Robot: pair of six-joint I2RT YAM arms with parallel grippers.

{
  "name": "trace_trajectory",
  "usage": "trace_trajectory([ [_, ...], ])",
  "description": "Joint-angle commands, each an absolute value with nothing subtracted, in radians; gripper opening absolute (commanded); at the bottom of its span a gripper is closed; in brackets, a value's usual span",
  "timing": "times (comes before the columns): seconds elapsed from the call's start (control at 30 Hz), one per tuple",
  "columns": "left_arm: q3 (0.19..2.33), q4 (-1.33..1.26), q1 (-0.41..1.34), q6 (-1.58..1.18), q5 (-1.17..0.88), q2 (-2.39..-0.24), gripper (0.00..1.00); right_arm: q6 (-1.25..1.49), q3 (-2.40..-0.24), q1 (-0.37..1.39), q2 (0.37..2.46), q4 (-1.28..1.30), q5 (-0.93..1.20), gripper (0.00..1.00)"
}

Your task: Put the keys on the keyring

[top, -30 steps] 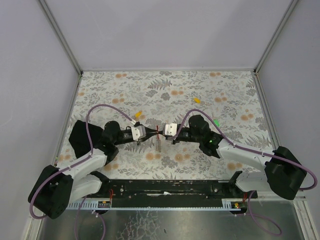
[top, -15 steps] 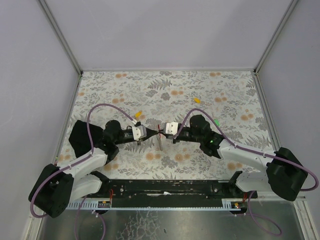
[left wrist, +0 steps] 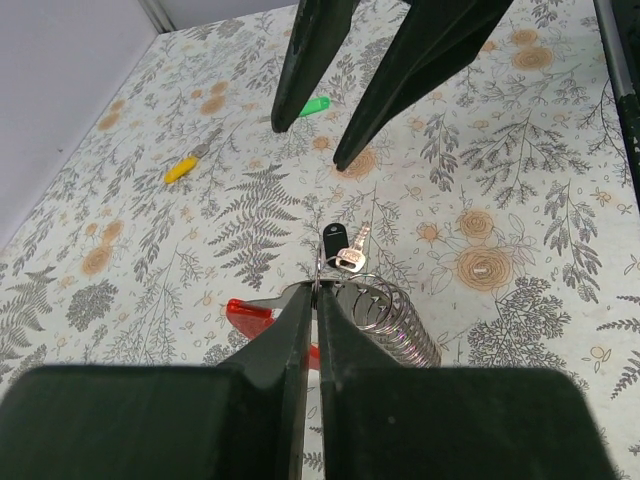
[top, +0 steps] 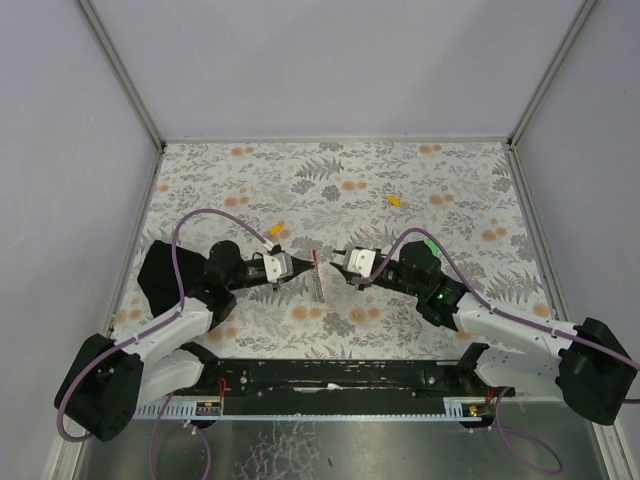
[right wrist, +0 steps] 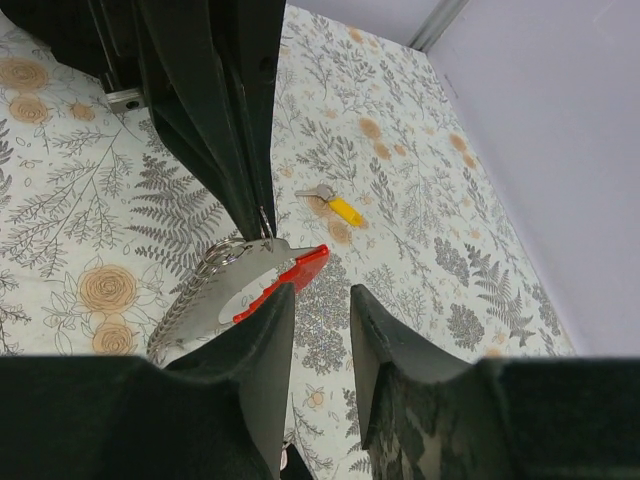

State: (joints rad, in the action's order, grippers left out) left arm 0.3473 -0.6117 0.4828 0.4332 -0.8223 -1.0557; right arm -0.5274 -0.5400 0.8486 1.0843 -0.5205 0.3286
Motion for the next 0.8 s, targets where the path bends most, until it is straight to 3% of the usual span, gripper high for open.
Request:
trace_trajectory([
  [0.0,0.361,-0.624,0.48,0.454,-0.812,-1.032,0.0,-0.511,-0.544,0.845,1.104,-0.607,0.329,0.35],
  [0.3,0.366,-0.631,0.492,0.387,-0.734,-1.026,0.0,-0.359,-0.502,0.845,1.216,-0.858,0.296,0.36],
  [0.67,0.374,-0.636,0.492,0.355,-0.723,-1.039,0.0,-0.32,-0.522,0.845,1.209,-0.757,0.343,0.38],
  [0.77,0.373,-0.639,0.492,0.35,-0.719,-1.039,0.0,-0.186,-0.574,0.845,1.238,-0.69,0.293,0.38],
])
